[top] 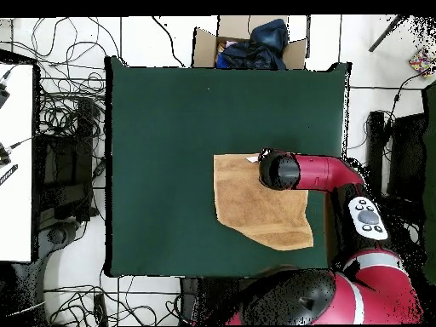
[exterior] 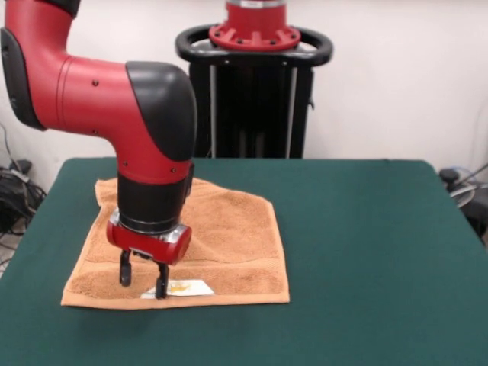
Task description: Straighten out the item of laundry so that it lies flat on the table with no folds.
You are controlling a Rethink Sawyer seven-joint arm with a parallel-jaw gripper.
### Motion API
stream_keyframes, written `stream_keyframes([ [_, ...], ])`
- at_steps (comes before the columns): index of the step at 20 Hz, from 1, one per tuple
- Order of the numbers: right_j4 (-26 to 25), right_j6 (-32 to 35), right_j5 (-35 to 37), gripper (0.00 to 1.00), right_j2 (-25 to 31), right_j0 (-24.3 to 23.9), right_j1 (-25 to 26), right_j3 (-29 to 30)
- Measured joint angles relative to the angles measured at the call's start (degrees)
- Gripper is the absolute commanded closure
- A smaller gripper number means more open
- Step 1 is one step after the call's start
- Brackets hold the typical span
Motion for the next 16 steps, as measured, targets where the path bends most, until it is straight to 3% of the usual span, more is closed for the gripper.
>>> stream_keyframes([
  [10, -5.51, 0.00, -0.01, 0.00, -0.19, 0.90, 1.09, -0.78],
  [16, -5.88, 0.00, 0.01, 0.00, -0.13, 0.93, 1.42, -1.31],
])
